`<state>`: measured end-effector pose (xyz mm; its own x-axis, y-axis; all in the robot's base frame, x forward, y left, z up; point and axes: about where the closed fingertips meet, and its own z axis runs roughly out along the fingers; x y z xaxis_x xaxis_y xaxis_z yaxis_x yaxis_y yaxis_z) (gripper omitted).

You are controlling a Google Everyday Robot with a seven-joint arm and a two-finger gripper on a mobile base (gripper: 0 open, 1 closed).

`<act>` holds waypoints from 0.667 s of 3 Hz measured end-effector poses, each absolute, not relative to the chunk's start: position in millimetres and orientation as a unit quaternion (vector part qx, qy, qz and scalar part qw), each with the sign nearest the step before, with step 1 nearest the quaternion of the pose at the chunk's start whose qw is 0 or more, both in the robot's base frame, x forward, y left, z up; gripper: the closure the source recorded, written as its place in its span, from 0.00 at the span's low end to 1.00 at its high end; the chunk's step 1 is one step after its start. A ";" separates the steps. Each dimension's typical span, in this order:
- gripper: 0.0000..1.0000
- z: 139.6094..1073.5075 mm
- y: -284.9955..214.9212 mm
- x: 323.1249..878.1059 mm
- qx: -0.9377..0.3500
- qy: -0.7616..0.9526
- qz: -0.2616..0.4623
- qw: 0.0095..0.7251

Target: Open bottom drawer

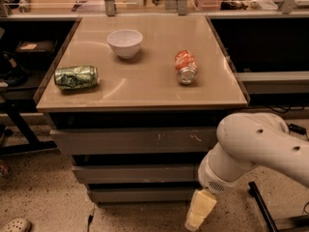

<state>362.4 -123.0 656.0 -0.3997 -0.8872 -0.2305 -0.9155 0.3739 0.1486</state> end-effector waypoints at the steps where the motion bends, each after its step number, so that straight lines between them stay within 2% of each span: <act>1: 0.00 611.0 -105.3 355.3 -0.532 0.831 0.145 0.066; 2: 0.00 611.0 -105.2 355.3 -0.532 0.831 0.145 0.066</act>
Offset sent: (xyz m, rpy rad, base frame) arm -0.0080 0.0147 -0.0380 0.0321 0.0159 -0.0194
